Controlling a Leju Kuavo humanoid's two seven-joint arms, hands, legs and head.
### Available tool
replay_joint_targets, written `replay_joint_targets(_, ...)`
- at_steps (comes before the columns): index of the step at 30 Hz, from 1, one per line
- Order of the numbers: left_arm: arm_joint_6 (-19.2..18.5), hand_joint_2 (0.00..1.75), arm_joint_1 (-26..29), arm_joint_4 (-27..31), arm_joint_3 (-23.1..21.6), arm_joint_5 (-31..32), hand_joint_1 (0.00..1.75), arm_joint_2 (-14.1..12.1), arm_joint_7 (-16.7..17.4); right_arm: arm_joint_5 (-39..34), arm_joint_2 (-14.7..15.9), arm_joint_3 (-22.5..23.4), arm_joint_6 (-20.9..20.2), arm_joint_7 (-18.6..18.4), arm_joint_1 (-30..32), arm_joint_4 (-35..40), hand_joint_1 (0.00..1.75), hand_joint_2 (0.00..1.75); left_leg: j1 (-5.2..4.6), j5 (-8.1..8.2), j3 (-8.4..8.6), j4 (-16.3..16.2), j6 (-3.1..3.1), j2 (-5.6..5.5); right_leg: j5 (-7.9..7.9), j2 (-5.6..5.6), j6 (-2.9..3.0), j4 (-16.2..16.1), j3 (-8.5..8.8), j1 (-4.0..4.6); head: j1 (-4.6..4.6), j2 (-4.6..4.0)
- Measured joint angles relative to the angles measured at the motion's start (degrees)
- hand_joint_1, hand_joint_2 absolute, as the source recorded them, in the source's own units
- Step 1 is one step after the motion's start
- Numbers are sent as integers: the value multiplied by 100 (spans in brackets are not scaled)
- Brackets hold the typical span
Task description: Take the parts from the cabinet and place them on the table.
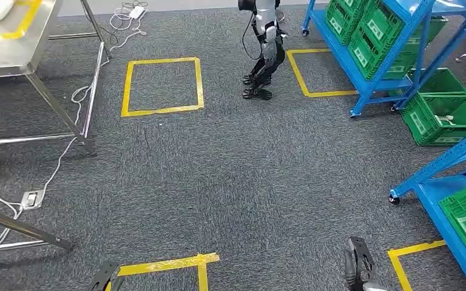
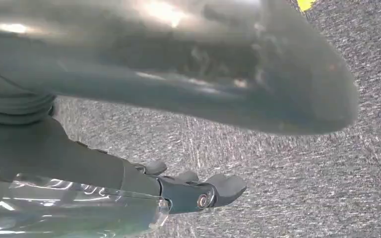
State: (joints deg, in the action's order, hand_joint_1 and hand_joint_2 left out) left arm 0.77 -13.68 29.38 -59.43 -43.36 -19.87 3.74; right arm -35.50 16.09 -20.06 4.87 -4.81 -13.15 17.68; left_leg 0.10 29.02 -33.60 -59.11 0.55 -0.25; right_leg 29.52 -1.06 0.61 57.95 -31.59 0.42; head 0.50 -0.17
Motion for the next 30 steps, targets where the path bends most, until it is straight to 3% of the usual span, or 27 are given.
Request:
replay_joint_targets(3, -29, 0, 4, -2, 0, 0, 0, -7, -39, -46, 9, -22, -15, 15, 10, 0, 0, 0, -8, 6, -2, -12, -8, -2, -5, 1, -8, -12, 2, -6, 2, 0)
replay_joint_targets(4, -44, 0, 6, -7, 0, 2, 0, -20, -61, -50, 9, -33, -22, 22, 20, 0, 0, 0, -25, 20, -3, -21, -45, -9, -11, 3, -54, -27, 5, -23, 2, 0)
replay_joint_targets(7, -77, 0, 8, -46, -2, 15, 0, -48, -96, -77, 22, -92, -31, 48, 38, -13, 0, 0, -38, 26, -5, -8, -80, -9, -12, -2, -93, -53, 9, -34, -24, 0)
replay_joint_targets(9, -77, 0, -3, -52, -2, 13, 0, -48, -111, -118, 33, -109, -31, 63, 26, -4, 0, 0, 15, -39, 84, 141, -142, 13, 21, 15, -130, -14, 6, -39, -22, 0)
replay_joint_targets(10, -66, 0, -18, -52, -2, 13, 0, -44, -94, -122, 35, -122, -17, 63, 10, 0, 0, 0, 14, -43, 125, 168, -159, 20, 130, 39, -142, 164, -65, -36, 4, 0)
replay_joint_targets(12, -20, 0, -45, -55, -2, 13, 0, -33, -33, -129, 31, -138, 15, 44, -9, 0, 0, 0, 11, -32, 163, 168, -174, 31, 538, 52, -169, 1029, -494, -52, 50, 0)
replay_joint_targets(13, 7, 0, -49, -52, -2, 13, 0, -20, -9, -140, 22, -142, 17, 24, -4, 0, 0, 0, 7, -20, 172, 168, -176, 30, 665, 53, -184, 1440, -725, -60, 59, 0)
replay_joint_targets(14, 22, 0, -48, -55, -2, 13, 0, -9, 2, -173, 9, -151, 26, 0, 1, 0, 0, 0, 4, -5, 182, 166, -172, 31, 691, 57, -194, 1669, -884, -78, 72, 0)
replay_joint_targets(15, 48, 0, -47, -55, -4, 13, 0, 2, 9, -183, 9, -164, 33, -9, 13, 0, 0, 0, 3, 13, 202, 166, -162, 45, 561, 65, -195, 1629, -910, -94, 87, 0)
replay_joint_targets(16, 52, 0, -48, -55, -2, 15, 0, 11, 9, -203, 9, -175, 33, -13, 13, 0, 0, 0, 4, 37, 230, 164, -145, 52, 316, 83, -202, 1370, -825, -108, 103, 0)
replay_joint_targets(17, 59, 0, -47, -55, -4, 18, 0, 18, 9, -234, 11, -181, 33, -15, 6, 0, 0, 0, 7, 69, 280, 164, -125, 92, -4, 142, -203, 900, -629, -120, 131, 0)
replay_joint_targets(18, 61, 0, -47, -55, -4, 26, 0, 26, 7, -243, 13, -190, 33, -15, -6, 0, 0, 0, 8, 112, 339, 164, -94, 122, -298, 274, -199, 370, -393, -129, 151, 0)
replay_joint_targets(19, 63, 0, -47, -57, -2, 33, 0, 28, 7, -251, 4, -214, 33, -15, -21, 0, 0, 0, -22, 142, 380, 167, -55, 163, -218, 480, -206, 178, -293, -66, 168, -2)
replay_joint_targets(20, 63, 0, -48, -57, -2, 39, 0, 26, 4, -260, 4, -230, 33, -15, -60, 0, 0, 0, -50, 189, 374, 132, -10, 220, -231, 436, -114, 55, -264, -56, 177, 0)
replay_joint_targets(22, 63, 0, -48, -63, -4, 42, 0, 26, 5, -284, -7, -238, 31, -20, -67, 2, 0, 0, -54, 200, 409, 186, 23, 368, -224, 322, -52, 92, -293, -38, 85, 0)
replay_joint_targets(24, 63, 0, -62, -63, -4, 42, 0, 39, 4, -286, 4, -245, 33, -26, -47, 0, 0, 0, -43, 302, 441, 179, 92, 479, -242, 184, 36, 61, -270, -65, 76, 0)
replay_joint_targets(25, 63, 0, -78, -63, -4, 44, 0, 44, 4, -288, 4, -245, 35, -26, -46, 0, 0, 0, -8, 408, 426, 38, 121, 197, -236, 130, 64, 55, -262, -75, 35, -2)
replay_joint_targets(26, 63, 0, -89, -63, -2, 44, 0, 46, -2, -288, 13, -247, 37, -26, -55, 0, 0, 0, -4, 602, 246, -323, 133, 71, -231, 69, 86, 55, -260, -77, -22, 0)
replay_joint_targets(28, 63, 0, -80, -66, -4, 44, 0, 52, 2, -288, 2, -271, 35, -26, -54, 0, 0, 0, -2, 994, -268, -1272, 148, 10, -222, -44, 112, 56, -261, -69, -77, 0)
replay_joint_targets(29, 63, 0, -73, -68, -4, 44, 0, 57, 4, -293, 0, -275, 33, -26, -38, 0, 0, 0, -3, 1064, -517, -1647, 144, 8, -220, -108, 113, 56, -260, -62, -96, 0)
replay_joint_targets(30, 63, 0, -73, -70, -7, 44, 0, 66, 7, -293, -4, -278, 33, -28, -27, 0, 0, 0, -2, 954, -613, -1683, 136, 6, -218, -166, 114, 57, -257, -61, -103, 0)
